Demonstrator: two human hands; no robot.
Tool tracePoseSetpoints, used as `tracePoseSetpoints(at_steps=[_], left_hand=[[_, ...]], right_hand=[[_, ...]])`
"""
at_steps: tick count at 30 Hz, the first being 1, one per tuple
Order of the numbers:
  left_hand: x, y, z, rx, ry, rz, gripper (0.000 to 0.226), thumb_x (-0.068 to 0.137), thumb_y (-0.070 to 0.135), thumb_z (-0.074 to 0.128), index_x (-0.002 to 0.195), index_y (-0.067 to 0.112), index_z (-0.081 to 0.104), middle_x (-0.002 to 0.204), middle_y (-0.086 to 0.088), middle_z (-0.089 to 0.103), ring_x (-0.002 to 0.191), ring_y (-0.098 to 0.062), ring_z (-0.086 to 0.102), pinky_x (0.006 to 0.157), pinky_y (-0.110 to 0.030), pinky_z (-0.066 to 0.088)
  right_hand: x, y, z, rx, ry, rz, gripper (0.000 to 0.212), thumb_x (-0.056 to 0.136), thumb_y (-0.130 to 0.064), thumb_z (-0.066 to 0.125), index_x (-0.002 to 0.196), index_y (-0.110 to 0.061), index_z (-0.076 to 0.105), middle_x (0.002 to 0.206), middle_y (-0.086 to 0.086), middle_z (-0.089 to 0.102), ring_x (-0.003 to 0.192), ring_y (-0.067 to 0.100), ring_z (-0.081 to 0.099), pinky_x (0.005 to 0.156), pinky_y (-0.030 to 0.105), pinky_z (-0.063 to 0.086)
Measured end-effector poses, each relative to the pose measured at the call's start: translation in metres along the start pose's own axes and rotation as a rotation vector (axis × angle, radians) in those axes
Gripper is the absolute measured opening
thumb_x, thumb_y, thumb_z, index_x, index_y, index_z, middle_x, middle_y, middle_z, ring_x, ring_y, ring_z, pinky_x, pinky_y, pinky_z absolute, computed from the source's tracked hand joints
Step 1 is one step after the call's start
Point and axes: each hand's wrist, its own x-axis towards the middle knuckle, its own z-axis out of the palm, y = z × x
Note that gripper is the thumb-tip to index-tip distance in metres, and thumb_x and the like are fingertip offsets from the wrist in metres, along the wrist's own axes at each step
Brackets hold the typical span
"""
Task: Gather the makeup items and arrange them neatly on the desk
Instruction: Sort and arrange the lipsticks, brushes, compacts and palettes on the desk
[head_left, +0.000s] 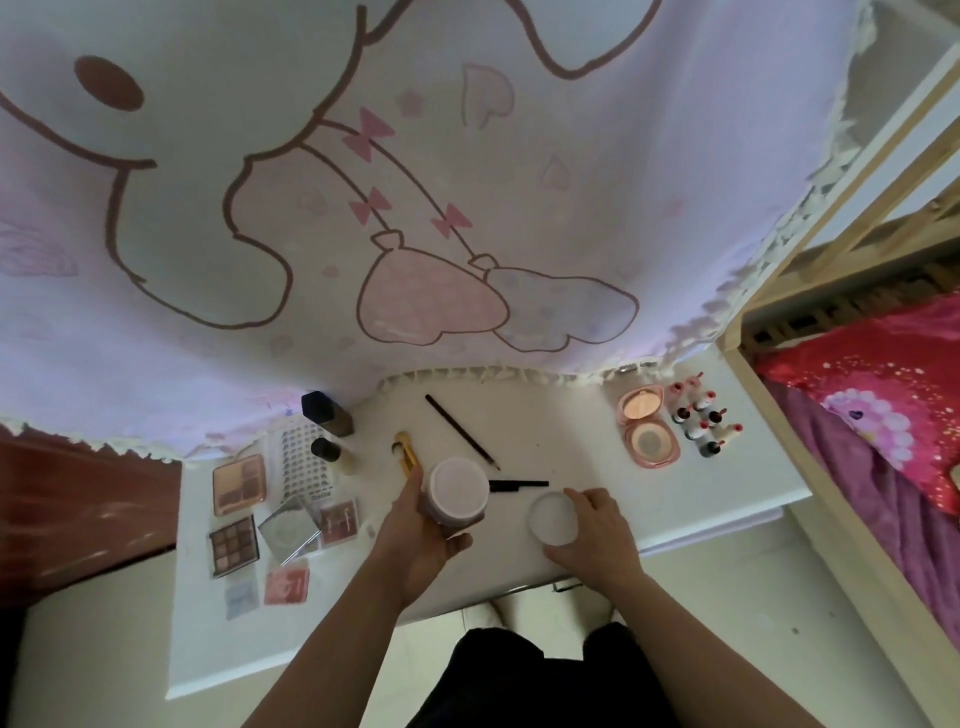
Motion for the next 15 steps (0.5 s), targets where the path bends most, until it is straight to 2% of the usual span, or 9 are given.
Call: tracePoseSetpoints(at_steps=[2,4,7,11,14,15], left_hand=[[0.005,0.003,0.001,0.043,-0.017,-0.016,0.074,0.086,0.070,0.044,0.132,0.013,0.058,0.122,-0.019,0.065,0.094,-0.033,0.065,0.069,-0.037,0.047],[0.013,0.005,0.007,0.054,-0.029,-0.020,0.072,0.082,0.065,0.053,0.131,0.011,0.058,0.125,-0.021,0.064,0.096,-0.033,0.065,0.071,-0.039,0.050],[0.033,0.004,0.023,0.063,-0.022,-0.031,0.052,0.094,0.043,0.055,0.133,0.009,0.054,0.125,-0.021,0.062,0.094,-0.033,0.066,0.074,-0.041,0.052],[0.064,-0.005,0.053,0.182,0.002,-0.049,0.036,0.098,0.034,0.054,0.125,0.011,0.057,0.117,-0.013,0.063,0.096,-0.028,0.063,0.076,-0.038,0.052],[0.087,-0.014,0.074,0.280,0.034,-0.020,0.019,0.096,0.025,0.060,0.109,0.013,0.064,0.096,-0.005,0.061,0.082,-0.018,0.059,0.070,-0.031,0.049],[0.095,-0.017,0.080,0.317,0.039,-0.012,0.019,0.095,0.024,0.061,0.111,0.013,0.064,0.095,-0.004,0.062,0.080,-0.016,0.058,0.069,-0.029,0.047]], right_hand=[[0.001,0.002,0.000,0.015,0.022,0.056,0.086,0.071,-0.050,0.073,0.145,-0.023,0.038,0.130,0.003,0.040,0.120,0.024,0.047,0.095,0.033,0.043],[0.002,0.006,-0.002,0.073,0.043,0.138,0.088,0.072,-0.048,0.075,0.147,-0.024,0.035,0.129,0.004,0.037,0.119,0.026,0.049,0.093,0.035,0.045],[0.004,0.014,-0.010,0.214,0.101,0.269,0.088,0.073,-0.042,0.079,0.147,-0.026,0.035,0.130,0.006,0.035,0.117,0.029,0.053,0.093,0.036,0.047],[0.013,0.029,-0.022,0.422,0.236,0.425,0.089,0.072,-0.030,0.084,0.147,-0.021,0.038,0.126,0.011,0.039,0.109,0.033,0.056,0.089,0.034,0.046],[0.020,0.039,-0.030,0.493,0.243,0.466,0.088,0.071,-0.026,0.083,0.146,-0.019,0.038,0.129,0.008,0.043,0.087,0.011,0.052,0.081,0.022,0.039],[0.023,0.041,-0.031,0.534,0.240,0.497,0.087,0.071,-0.024,0.083,0.146,-0.018,0.038,0.130,0.008,0.044,0.086,0.008,0.051,0.080,0.020,0.039]])
